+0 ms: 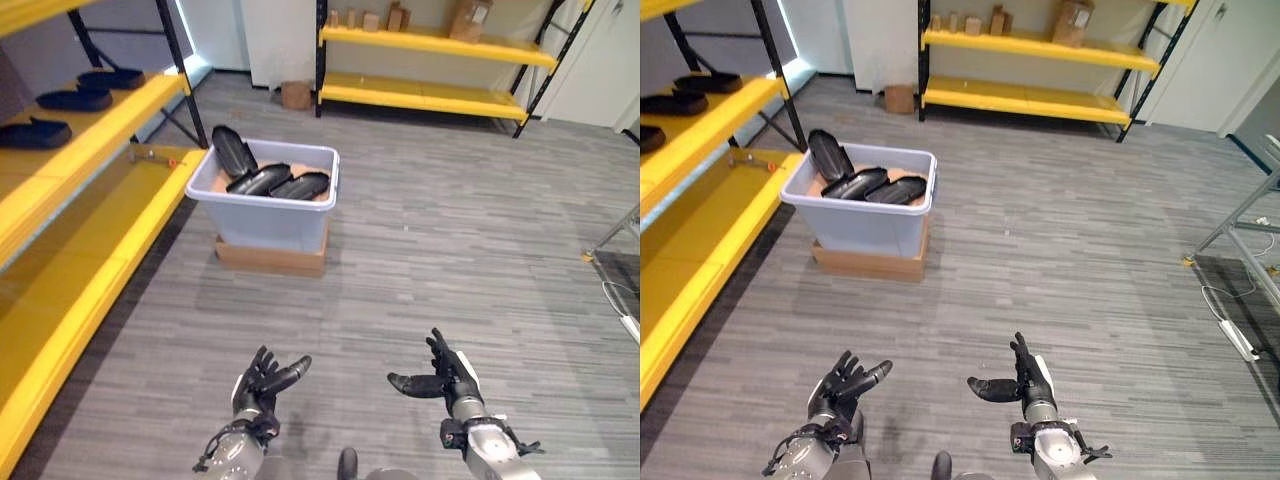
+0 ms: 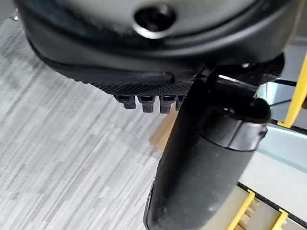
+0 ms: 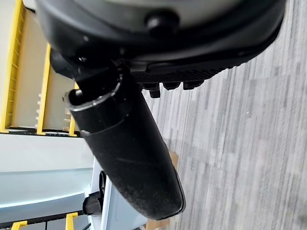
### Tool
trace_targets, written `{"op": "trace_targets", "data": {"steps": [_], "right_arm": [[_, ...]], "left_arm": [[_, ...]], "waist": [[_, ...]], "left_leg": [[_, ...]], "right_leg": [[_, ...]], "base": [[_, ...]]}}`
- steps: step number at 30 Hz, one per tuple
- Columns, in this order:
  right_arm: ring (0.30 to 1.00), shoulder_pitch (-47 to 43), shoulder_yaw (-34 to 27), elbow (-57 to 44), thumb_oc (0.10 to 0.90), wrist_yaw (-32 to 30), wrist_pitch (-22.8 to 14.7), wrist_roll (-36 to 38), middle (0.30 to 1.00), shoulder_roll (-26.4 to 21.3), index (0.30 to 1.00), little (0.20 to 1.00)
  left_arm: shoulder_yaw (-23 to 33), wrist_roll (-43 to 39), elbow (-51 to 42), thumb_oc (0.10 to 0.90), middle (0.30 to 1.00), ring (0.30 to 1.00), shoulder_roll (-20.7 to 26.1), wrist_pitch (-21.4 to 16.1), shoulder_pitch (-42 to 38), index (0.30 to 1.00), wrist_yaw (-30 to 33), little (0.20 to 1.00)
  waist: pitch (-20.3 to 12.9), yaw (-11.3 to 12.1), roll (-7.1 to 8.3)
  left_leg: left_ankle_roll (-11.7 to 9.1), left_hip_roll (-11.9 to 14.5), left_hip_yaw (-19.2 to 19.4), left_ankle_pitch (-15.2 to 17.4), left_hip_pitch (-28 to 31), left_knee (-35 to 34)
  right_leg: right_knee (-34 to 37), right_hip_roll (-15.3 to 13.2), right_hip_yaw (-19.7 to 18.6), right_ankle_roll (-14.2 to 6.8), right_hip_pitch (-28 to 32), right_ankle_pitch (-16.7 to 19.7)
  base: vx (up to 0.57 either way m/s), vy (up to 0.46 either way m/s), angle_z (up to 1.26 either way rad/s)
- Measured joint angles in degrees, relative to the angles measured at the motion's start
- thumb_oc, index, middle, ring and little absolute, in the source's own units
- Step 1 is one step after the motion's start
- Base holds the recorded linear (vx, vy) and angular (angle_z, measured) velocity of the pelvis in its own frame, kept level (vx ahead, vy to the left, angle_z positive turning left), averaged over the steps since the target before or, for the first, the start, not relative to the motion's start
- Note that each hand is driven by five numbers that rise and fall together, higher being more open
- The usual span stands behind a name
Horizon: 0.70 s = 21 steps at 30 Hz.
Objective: Move parts from the plastic box to the shelf.
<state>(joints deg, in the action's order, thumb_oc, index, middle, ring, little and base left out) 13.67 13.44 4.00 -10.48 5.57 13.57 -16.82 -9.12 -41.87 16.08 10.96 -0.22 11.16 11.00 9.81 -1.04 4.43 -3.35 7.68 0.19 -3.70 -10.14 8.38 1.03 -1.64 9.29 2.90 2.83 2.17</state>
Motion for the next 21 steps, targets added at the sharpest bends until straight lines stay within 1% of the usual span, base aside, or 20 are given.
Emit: {"op": "trace_targets", "data": {"steps": [1,2,3,4,6,7,8,9,10,11,12,13,14,15,16,17,18,19,20,21], "right_arm": [[1.000,1.26,-0.16,-1.33,0.900,0.13,-0.01,0.00,1.000,-0.50,1.000,1.000],[1.000,2.42,-0.40,-2.18,0.900,0.03,-0.04,-0.02,1.000,-1.15,1.000,1.000],[1.000,2.88,-0.25,-1.36,0.900,0.12,0.11,0.01,1.000,-0.71,1.000,1.000],[1.000,3.79,-0.18,-1.49,0.900,0.36,0.25,-0.03,1.000,-0.53,1.000,1.000],[1.000,4.06,0.35,-1.41,0.900,1.17,0.70,-0.03,1.000,-0.05,1.000,1.000],[1.000,3.57,0.41,-1.43,0.900,1.41,0.70,-0.03,1.000,0.47,1.000,1.000],[1.000,2.55,0.64,-1.43,0.900,1.65,0.71,-0.03,1.000,1.07,1.000,1.000],[1.000,1.58,1.04,-1.44,0.900,1.79,0.70,-0.04,1.000,1.20,1.000,1.000],[1.000,0.62,1.16,-1.44,0.900,1.83,0.70,-0.06,1.000,1.23,1.000,1.000],[1.000,0.07,1.14,-1.42,0.900,1.82,0.71,-0.06,1.000,1.22,1.000,1.000],[1.000,-0.28,1.18,-1.42,0.900,1.85,0.71,-0.08,1.000,1.23,1.000,1.000],[1.000,-0.85,1.40,-1.42,0.900,1.87,0.72,-0.10,1.000,1.25,1.000,1.000],[1.000,-0.99,1.49,-1.42,0.900,1.90,0.72,-0.10,1.000,1.26,1.000,1.000],[1.000,-1.63,1.53,-1.30,0.900,1.97,0.71,-0.11,1.000,1.28,1.000,1.000],[1.000,-1.35,1.66,-1.08,0.900,1.85,0.78,-0.13,1.000,1.13,1.000,1.000],[1.000,-0.61,1.75,-0.97,0.900,2.34,0.79,-0.14,1.000,1.70,1.000,1.000],[1.000,-0.87,1.78,-1.15,0.900,2.24,0.72,-0.41,1.000,2.17,1.000,1.000],[1.000,-0.85,1.84,-1.15,0.900,2.24,0.68,-0.64,1.000,2.11,1.000,1.000],[1.000,-0.43,2.39,-0.95,0.900,2.46,0.80,-0.61,1.000,1.83,1.000,1.000],[1.000,-0.43,2.39,-0.95,0.900,2.46,0.80,-0.61,1.000,1.83,1.000,1.000]], "left_arm": [[0.02,0.01,-0.54,0.900,1.000,1.000,-0.48,-0.01,0.66,1.000,-0.05,1.000],[-0.13,0.02,-0.87,0.900,1.000,1.000,-1.09,-0.05,0.95,1.000,-0.08,1.000],[0.05,0.02,-0.94,0.900,1.000,1.000,-0.97,-0.21,1.40,1.000,-0.10,1.000],[0.20,0.02,-2.02,0.900,1.000,1.000,-0.56,-0.29,1.29,1.000,-0.12,1.000],[0.43,0.00,-3.66,0.900,1.000,1.000,0.50,-0.39,1.79,1.000,-0.01,1.000],[0.43,0.01,-3.77,0.900,1.000,1.000,1.29,-0.40,1.80,1.000,0.00,1.000],[0.52,0.01,-3.84,0.900,1.000,1.000,1.77,-0.40,1.79,1.000,0.00,1.000],[1.07,0.01,-3.83,0.900,1.000,1.000,2.63,-0.40,1.80,1.000,0.07,1.000],[1.16,0.01,-3.81,0.900,1.000,1.000,2.81,-0.40,1.74,1.000,0.09,1.000],[1.18,0.01,-3.86,0.900,1.000,1.000,2.74,-0.40,1.72,1.000,0.08,1.000],[1.10,0.01,-3.93,0.900,1.000,1.000,2.75,-0.40,1.74,1.000,0.08,1.000],[1.11,0.01,-3.99,0.900,1.000,1.000,2.76,-0.40,1.72,1.000,0.09,1.000],[1.08,0.01,-3.99,0.900,1.000,1.000,2.76,-0.40,1.73,1.000,0.09,1.000],[0.92,0.08,-3.64,0.900,1.000,1.000,2.84,-0.39,1.26,1.000,0.08,1.000],[0.14,0.10,-3.34,0.900,1.000,1.000,3.18,-0.14,0.51,1.000,0.01,1.000],[0.30,0.72,-3.67,0.900,1.000,1.000,3.86,-0.26,0.73,1.000,-0.08,1.000],[0.30,2.12,-3.60,0.900,1.000,1.000,4.15,-0.17,0.89,1.000,0.07,1.000],[0.17,2.22,-3.60,0.900,1.000,1.000,4.14,-0.10,0.98,1.000,0.02,1.000],[-0.01,2.30,-3.45,0.900,1.000,1.000,3.90,-0.16,1.52,1.000,0.11,1.000],[-0.01,2.30,-3.45,0.900,1.000,1.000,3.90,-0.16,1.52,1.000,0.11,1.000]], "waist": [[-0.87,-0.51,-2.19],[-1.32,-0.50,-4.22],[-1.83,-0.44,-4.20],[-1.95,-0.39,-3.68],[-2.20,0.44,-2.84],[-2.31,1.40,-2.70],[-2.30,1.51,-2.55],[-2.33,1.78,-2.27],[-2.32,2.39,-2.12],[-2.30,2.79,-2.09],[-2.30,2.92,-1.97],[-2.29,3.00,-1.84],[-2.29,3.02,-1.84],[-1.87,3.10,-1.99],[-1.49,2.57,-1.91],[-1.07,2.96,-0.98],[0.22,2.81,-0.81],[0.75,2.77,-1.09],[0.80,2.76,-1.81],[0.80,2.76,-1.81]], "left_leg": [[1.96,-1.28,0.15,1.20,2.72,-0.27],[2.78,-1.29,0.84,1.72,4.97,-1.43],[1.15,-2.39,1.33,0.95,6.92,-5.10],[1.91,-3.84,1.47,0.37,7.80,-6.88],[3.65,-6.79,2.29,-0.17,9.23,-8.29],[4.32,-7.75,2.87,0.25,9.49,-8.69],[4.97,-8.72,3.38,0.40,9.42,-8.70],[5.76,-9.67,3.77,0.78,9.48,-8.67],[6.33,-10.55,4.09,1.17,9.61,-8.69],[6.69,-11.12,4.16,1.27,9.94,-8.90],[7.05,-11.64,4.12,1.50,10.37,-9.13],[7.59,-12.12,3.86,1.86,10.49,-9.13],[7.73,-12.19,3.87,1.96,10.53,-9.15],[8.67,-12.59,3.09,2.32,10.34,-8.80],[8.80,-12.47,2.03,2.38,11.19,-7.94],[10.84,-13.55,1.15,4.46,11.43,-6.49],[11.27,-13.94,0.79,6.04,10.89,-4.07],[11.64,-14.12,0.52,6.40,11.15,-3.68],[11.63,-14.10,-0.44,6.53,11.13,-3.94],[11.63,-14.10,-0.44,6.53,11.13,-3.94]], "right_leg": [[-0.11,-0.29,-0.70,-1.31,0.15,-0.29],[-0.81,0.32,-0.97,-2.60,0.37,-0.52],[-2.44,-0.36,-2.63,-3.61,-0.27,-1.53],[-3.38,-1.65,-4.28,-3.92,-0.45,-2.99],[-4.43,-4.38,-5.45,-4.91,-0.75,-3.74],[-4.69,-5.35,-6.30,-5.40,-1.21,-4.04],[-4.90,-6.33,-7.04,-5.88,-1.45,-4.32],[-5.15,-7.16,-7.27,-6.87,-1.67,-4.21],[-5.72,-8.01,-7.37,-7.91,-1.82,-4.45],[-6.30,-8.51,-7.37,-8.40,-1.83,-4.82],[-7.05,-8.97,-7.35,-8.62,-1.90,-5.10],[-9.35,-9.40,-7.30,-8.94,-2.77,-5.40],[-10.40,-9.48,-7.32,-9.02,-3.24,-5.50],[-17.56,-9.71,-7.44,-9.33,-6.22,-5.59],[-31.83,-10.76,-7.59,-8.74,-12.15,-7.11],[-37.37,-10.44,-8.29,-8.01,-14.84,-5.51],[-42.03,-10.38,-10.36,-8.92,-15.52,-2.41],[-44.76,-10.52,-10.47,-8.50,-16.98,-0.51],[-45.73,-9.06,-10.80,-8.57,-20.68,-4.34],[-45.73,-9.06,-10.80,-8.57,-20.68,-4.34]], "base": [[0.26,0.280,-0.28],[0.12,0.144,-0.14],[0.16,0.206,0.08],[0.08,0.121,0.22],[0.13,0.184,0.08],[0.16,0.245,-0.15],[0.15,0.247,-0.15],[0.14,0.239,-0.07],[0.10,0.176,-0.04],[0.09,0.171,0.00],[0.08,0.186,0.11],[0.07,0.235,0.12],[0.04,0.173,0.13],[0.05,0.195,0.39],[0.10,0.163,0.46],[0.10,0.162,0.60],[0.21,0.097,0.30],[0.23,0.021,0.13],[0.23,0.021,-0.04],[0.09,-0.002,0.00]]}}
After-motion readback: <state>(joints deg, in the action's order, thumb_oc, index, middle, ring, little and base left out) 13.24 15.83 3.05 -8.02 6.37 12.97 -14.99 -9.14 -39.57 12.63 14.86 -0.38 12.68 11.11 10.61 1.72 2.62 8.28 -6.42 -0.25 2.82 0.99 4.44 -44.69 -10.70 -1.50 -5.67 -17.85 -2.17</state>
